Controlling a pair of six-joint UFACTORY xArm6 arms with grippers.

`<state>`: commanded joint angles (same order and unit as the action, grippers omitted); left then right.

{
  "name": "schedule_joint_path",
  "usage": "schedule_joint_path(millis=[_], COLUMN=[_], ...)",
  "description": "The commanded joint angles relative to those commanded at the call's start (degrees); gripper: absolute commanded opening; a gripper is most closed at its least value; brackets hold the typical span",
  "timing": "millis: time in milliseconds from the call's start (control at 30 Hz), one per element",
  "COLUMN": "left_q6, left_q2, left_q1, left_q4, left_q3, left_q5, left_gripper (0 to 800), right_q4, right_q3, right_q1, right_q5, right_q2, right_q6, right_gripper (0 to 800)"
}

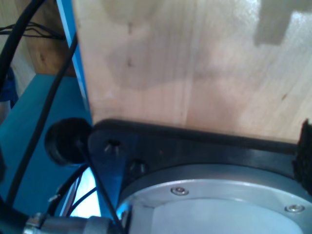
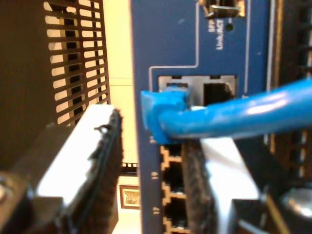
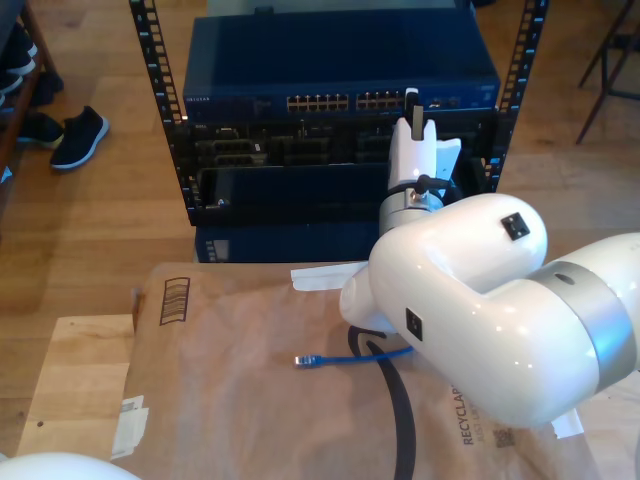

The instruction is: Grab the cable and plug it in

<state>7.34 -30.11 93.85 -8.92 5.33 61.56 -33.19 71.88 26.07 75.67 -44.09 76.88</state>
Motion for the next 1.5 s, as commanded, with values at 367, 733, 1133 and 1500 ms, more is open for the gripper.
schedule_joint_path(millis=[367, 733, 1133, 1500], left_q6=[0.0, 0.0, 0.0, 0.0], left_q2=[0.0, 0.0, 0.0, 0.0], left_q1=[0.0, 0.1, 0.0, 0.0], left_q4=[0.0, 0.0, 0.0, 0.0], left_q3=[0.0, 0.0, 0.0, 0.0], left_q5=[0.0, 0.0, 0.0, 0.0], left_gripper=[800, 800, 800, 800], right_q4=[0.9, 13.1, 20.8, 40.8], right_q3=[-25.7, -44.8, -46.7, -46.7], right_q1=[1.2, 0.0, -25.1, -51.4], right_q5=[-2.4, -29.4, -70.2, -107.9], right_q2=[16.6, 43.0, 63.2, 76.8], right_q6=[0.1, -3.9, -25.7, -29.4], right_gripper=[402, 615, 702, 792])
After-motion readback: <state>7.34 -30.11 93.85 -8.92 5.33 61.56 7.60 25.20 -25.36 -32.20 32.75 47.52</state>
